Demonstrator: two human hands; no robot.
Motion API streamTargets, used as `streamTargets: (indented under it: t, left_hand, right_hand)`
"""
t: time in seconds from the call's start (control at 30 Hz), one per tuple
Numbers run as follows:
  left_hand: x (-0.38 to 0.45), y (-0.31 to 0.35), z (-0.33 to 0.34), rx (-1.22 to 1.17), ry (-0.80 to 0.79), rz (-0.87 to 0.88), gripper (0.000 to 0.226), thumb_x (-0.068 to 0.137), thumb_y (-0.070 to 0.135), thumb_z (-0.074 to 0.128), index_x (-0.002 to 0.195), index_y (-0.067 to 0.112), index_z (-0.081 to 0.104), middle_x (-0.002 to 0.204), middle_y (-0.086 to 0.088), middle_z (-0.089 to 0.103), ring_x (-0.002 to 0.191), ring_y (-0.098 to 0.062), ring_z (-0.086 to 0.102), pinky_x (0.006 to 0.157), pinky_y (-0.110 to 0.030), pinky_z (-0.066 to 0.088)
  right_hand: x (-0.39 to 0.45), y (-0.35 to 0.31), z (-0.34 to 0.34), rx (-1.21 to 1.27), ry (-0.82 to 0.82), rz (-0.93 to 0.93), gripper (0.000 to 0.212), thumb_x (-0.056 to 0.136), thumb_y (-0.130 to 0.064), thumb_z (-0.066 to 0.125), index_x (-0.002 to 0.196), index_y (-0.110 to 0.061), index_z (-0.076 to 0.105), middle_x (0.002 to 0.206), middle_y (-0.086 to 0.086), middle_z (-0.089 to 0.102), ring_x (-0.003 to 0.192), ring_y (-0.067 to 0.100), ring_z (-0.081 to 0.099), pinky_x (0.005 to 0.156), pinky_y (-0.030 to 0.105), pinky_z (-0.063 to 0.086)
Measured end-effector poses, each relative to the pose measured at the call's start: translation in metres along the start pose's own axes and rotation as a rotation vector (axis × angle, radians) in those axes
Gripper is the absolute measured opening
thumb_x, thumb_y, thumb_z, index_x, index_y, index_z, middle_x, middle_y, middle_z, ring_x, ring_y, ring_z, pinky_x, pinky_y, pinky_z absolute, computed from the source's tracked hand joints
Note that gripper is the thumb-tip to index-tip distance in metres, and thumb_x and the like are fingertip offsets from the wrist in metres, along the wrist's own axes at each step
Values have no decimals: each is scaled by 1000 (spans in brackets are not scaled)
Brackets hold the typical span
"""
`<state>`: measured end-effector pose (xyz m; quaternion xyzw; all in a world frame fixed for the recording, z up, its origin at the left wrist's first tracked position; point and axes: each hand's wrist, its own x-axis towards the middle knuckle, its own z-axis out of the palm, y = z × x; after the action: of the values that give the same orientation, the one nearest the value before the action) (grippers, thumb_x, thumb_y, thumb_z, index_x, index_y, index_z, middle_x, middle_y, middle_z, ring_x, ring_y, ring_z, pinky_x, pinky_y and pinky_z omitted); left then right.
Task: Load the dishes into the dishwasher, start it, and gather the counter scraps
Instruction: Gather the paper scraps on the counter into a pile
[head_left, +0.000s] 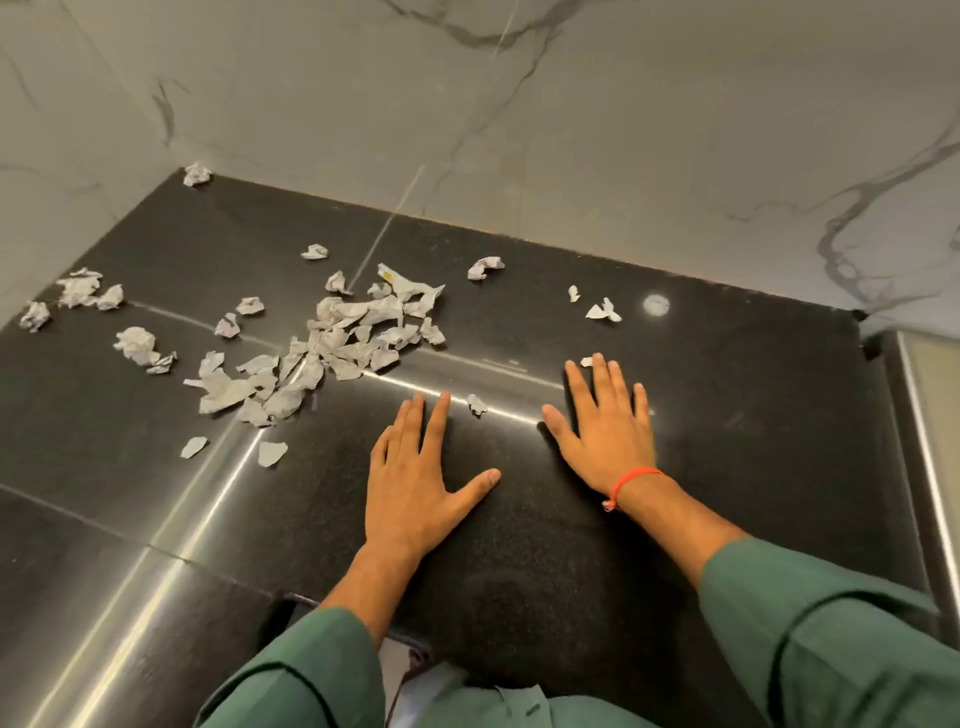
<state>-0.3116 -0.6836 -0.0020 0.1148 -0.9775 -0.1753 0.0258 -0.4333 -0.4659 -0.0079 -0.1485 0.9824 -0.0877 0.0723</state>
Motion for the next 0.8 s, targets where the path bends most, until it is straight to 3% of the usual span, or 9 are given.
streamTargets:
  t: [0.1, 0.17, 0.27, 0.37, 0.47, 0.53, 0.6, 0.7, 0.8]
  left_hand:
    - [2, 0, -1, -5, 7, -10, 108, 78, 91, 41, 159, 40, -7, 170, -2, 4, 156, -14, -1, 125, -42, 14]
    - [6, 0, -1, -1, 10, -13, 108, 77, 91, 41, 160, 38, -4, 170, -2, 5, 156, -14, -1, 126, -42, 14]
    - [13, -1, 0, 12, 17, -23, 108, 77, 91, 40, 160, 37, -1, 169, -2, 7, 156, -13, 0, 125, -42, 15]
    - [17, -2, -1, 0, 8, -42, 111, 75, 93, 42, 160, 40, -5, 170, -1, 3, 156, -13, -2, 126, -42, 13]
    - [20, -1, -3, -8, 7, -52, 111, 75, 94, 43, 159, 41, -6, 170, -1, 1, 156, -13, -3, 126, -42, 11]
    - [22, -1, -3, -4, 6, -57, 111, 75, 94, 43, 159, 41, -6, 170, 0, 0, 156, -13, -3, 126, -42, 11]
    - [24, -1, -3, 1, 6, -63, 111, 74, 94, 42, 159, 41, -7, 170, 0, -1, 156, -14, -3, 126, -41, 11]
    - [27, -1, -4, 8, -2, -67, 112, 74, 95, 41, 159, 40, -7, 170, 0, -2, 156, -14, -3, 126, -42, 11]
    - [30, -1, -4, 12, -6, -70, 113, 74, 95, 42, 159, 40, -6, 170, -1, -2, 156, -14, -3, 126, -42, 11]
  right_hand:
    - [11, -38, 6, -10, -32, -160, 78, 93, -73, 3, 160, -33, 8, 169, 1, 0, 155, 23, -6, 123, 55, -2]
    - [15, -58, 7, -3, -86, -364, 74, 95, -72, 5, 160, -36, 4, 169, -3, 0, 155, 19, -7, 123, 57, 0]
    - [25, -65, 6, 56, -153, -591, 69, 98, -68, 17, 159, -40, 2, 169, -5, -1, 155, 16, -7, 124, 51, -3]
    - [48, -44, -6, 162, -11, -507, 68, 96, -67, 24, 158, -39, 18, 169, -2, 8, 155, 19, 5, 123, 52, 6]
    - [90, 2, -27, 130, 146, -242, 70, 94, -66, 28, 156, -34, 28, 167, 3, 15, 154, 23, 13, 120, 55, 13]
    - [113, 32, -40, 118, 149, -69, 69, 96, -65, 31, 156, -32, 27, 167, 6, 14, 154, 25, 12, 120, 55, 12]
    - [125, 51, -44, 119, 48, 32, 70, 98, -65, 30, 158, -30, 22, 168, 5, 10, 155, 24, 8, 121, 56, 11]
    - [128, 44, -34, 64, -60, -19, 74, 97, -69, 22, 159, -29, 20, 168, 4, 9, 155, 24, 4, 123, 56, 7]
    - [109, 1, -16, -8, -53, -192, 79, 92, -71, 12, 158, -29, 23, 169, 1, 10, 155, 24, 5, 122, 57, 6]
